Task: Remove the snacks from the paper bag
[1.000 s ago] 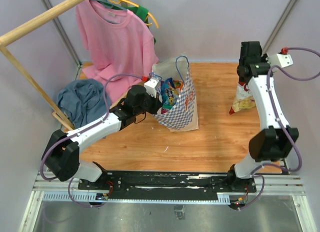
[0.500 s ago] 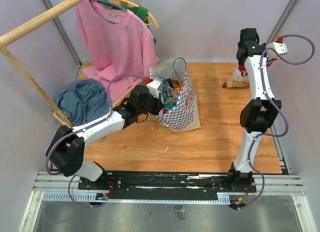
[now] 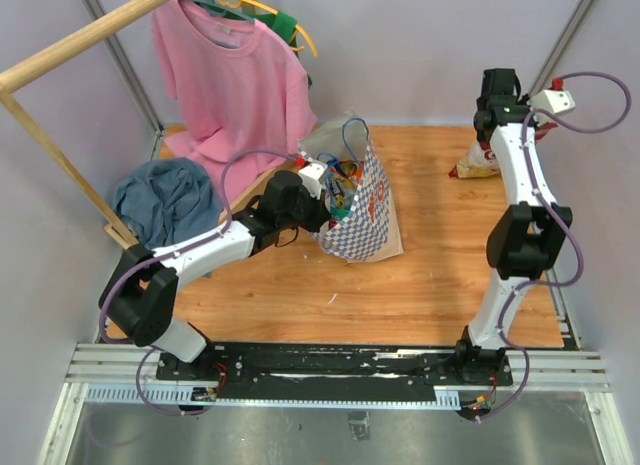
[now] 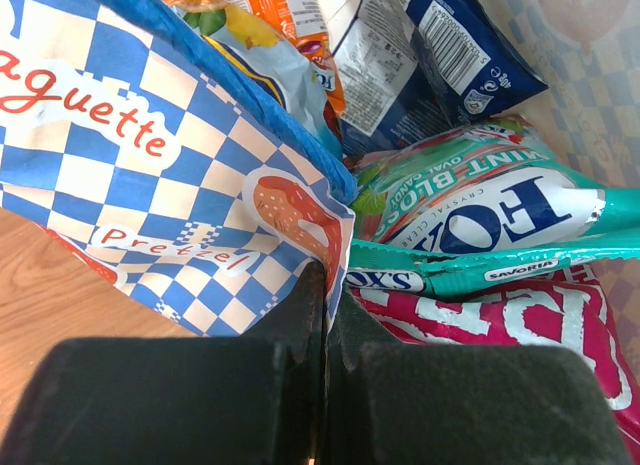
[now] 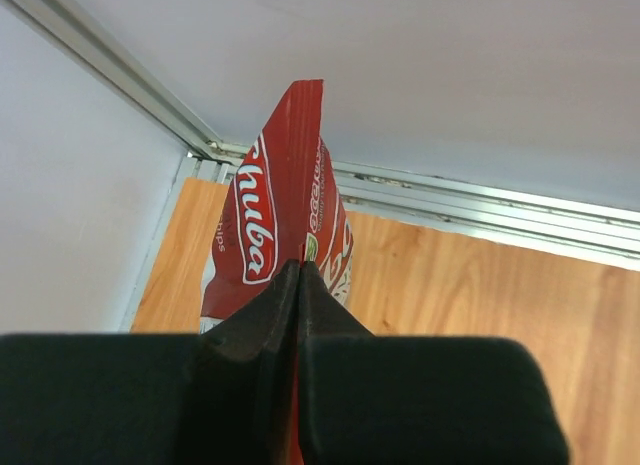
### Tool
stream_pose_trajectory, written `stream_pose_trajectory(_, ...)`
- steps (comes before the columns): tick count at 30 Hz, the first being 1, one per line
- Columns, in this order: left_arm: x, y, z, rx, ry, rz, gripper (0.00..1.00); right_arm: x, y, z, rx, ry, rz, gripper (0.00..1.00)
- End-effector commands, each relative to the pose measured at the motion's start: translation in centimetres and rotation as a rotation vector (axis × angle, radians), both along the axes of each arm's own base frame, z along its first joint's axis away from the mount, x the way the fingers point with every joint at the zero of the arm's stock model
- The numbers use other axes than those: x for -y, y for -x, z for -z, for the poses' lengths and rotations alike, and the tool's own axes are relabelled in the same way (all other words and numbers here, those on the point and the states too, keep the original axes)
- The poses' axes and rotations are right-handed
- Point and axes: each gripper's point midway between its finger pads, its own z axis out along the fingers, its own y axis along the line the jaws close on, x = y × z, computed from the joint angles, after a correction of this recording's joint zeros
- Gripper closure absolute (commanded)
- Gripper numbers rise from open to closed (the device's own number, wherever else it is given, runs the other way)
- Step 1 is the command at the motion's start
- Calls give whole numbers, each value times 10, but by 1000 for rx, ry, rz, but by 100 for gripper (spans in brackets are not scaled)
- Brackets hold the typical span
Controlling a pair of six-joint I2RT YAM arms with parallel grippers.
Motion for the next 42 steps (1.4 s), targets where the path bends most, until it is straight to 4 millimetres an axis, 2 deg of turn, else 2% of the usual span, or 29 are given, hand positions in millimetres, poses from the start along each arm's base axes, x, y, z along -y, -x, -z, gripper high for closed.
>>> stream_pose_trajectory(1,2,8,19,-69,-15,24,99,-5,40,-64,201,17,17,99)
stream_pose_trajectory(4,3,10,15,-71,-3,27,99,-4,55,-72,218,22,30,99)
stream_pose_trajectory(6,3,11,14,-71,0,28,99,-3,56,-73,214,27,30,99)
stream_pose_trajectory(9,1,11,13,-67,-6,22,99,-3,43,-69,194,29,23,97)
stream_pose_trajectory(12,-1,10,17,-69,-20,16,99,-3,21,-55,167,18,7,93)
stream_pose_trajectory(16,1,9,18,-70,-25,24,99,0,-9,-55,149,54,-11,92)
stream_pose_trajectory(17,1,7,18,-68,-29,23,99,2,-18,-50,137,64,-19,88)
stream_pose_trajectory(18,2,6,20,-69,-36,22,99,3,-29,-48,131,70,-34,69)
stream_pose_trajectory(19,2,4,22,-69,-43,21,99,5,-38,-45,116,84,-49,35)
stream_pose_trajectory(20,2,2,24,-71,-49,22,99,6,-48,-41,104,98,-63,5)
stream_pose_trajectory(21,1,1,28,-77,-58,20,99,8,-57,-38,81,119,-81,1)
stream_pose_trajectory(23,0,-2,34,-87,-70,16,99,10,-71,-34,38,160,-107,1)
stream_pose_trajectory(26,-3,-6,39,-91,-77,7,99,9,-80,-36,48,176,-139,1)
stream_pose_trajectory(28,-4,-9,35,-80,-67,-1,99,3,-84,-52,105,183,-194,1)
stream_pose_trajectory(31,-5,-14,23,-58,-41,-14,100,-12,-87,-97,246,204,-309,1)
stream_pose_trajectory(33,-4,-15,15,-47,-22,-22,99,-26,-78,-145,343,226,-399,1)
stream_pose_trajectory(36,-4,-16,-1,-27,11,-35,99,-44,-45,-209,458,272,-461,1)
stream_pose_trajectory(38,-6,-17,-14,-7,26,-51,99,-65,-21,-250,533,326,-558,1)
stream_pose_trajectory(40,-10,-17,-27,18,36,-71,99,-97,7,-276,572,365,-701,1)
stream_pose_trajectory(42,-13,-17,-42,45,46,-82,99,-135,38,-285,567,413,-918,1)
